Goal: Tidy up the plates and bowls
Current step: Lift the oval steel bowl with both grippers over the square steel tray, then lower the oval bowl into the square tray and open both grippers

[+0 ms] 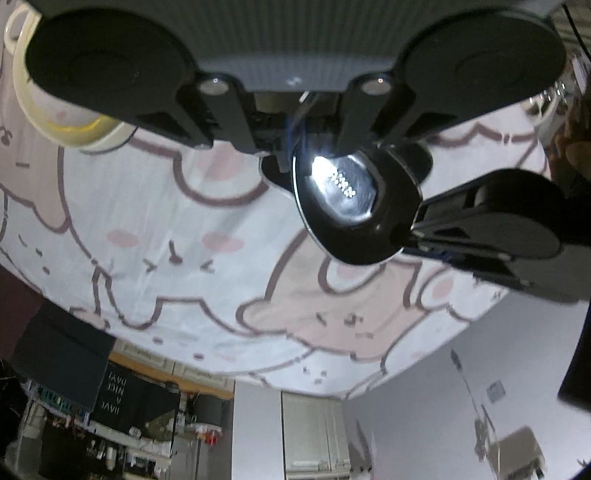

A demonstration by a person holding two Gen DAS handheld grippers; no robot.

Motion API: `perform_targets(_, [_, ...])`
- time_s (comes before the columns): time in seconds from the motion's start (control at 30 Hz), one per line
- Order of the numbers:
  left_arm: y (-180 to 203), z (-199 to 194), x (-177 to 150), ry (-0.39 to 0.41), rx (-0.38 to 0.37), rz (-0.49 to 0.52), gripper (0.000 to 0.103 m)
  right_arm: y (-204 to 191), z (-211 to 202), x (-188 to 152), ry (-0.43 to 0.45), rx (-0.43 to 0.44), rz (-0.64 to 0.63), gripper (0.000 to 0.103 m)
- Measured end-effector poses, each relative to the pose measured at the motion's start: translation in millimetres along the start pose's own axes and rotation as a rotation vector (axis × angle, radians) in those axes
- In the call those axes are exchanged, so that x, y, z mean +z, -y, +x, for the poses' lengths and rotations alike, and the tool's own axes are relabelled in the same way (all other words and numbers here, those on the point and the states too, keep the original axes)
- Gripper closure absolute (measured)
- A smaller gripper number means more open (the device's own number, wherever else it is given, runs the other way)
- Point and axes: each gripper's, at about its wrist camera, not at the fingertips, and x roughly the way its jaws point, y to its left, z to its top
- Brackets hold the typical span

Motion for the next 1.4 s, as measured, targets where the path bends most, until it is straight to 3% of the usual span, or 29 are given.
perform_targets(0.4, [5,19,-3,-0.061,0.020,0.071,0.096,-4,23,-7,-0.094,0.010,-0.027,0.096])
perform_targets(0.5, [4,23,-3,-0.067,0.065,0.088,0.095,-8,28,-9,-0.118,0.019,-0.040,0.100])
perform_targets(0.6, [-1,25,-2,-0.070,0.046,0.067,0.096,-12,33,-13,-0.138,-0.008,-0.071,0.103])
perform_targets(1.0, [15,31,0,-0.079,0.036,0.128,0.096,-5,32,-10,-0.148,0.037,-0.032,0.103])
perform_targets(1.4, [5,23,1,-0.061,-0.008,0.078,0.093,16,21,-2,-0.148,0.091,0.037,0.099])
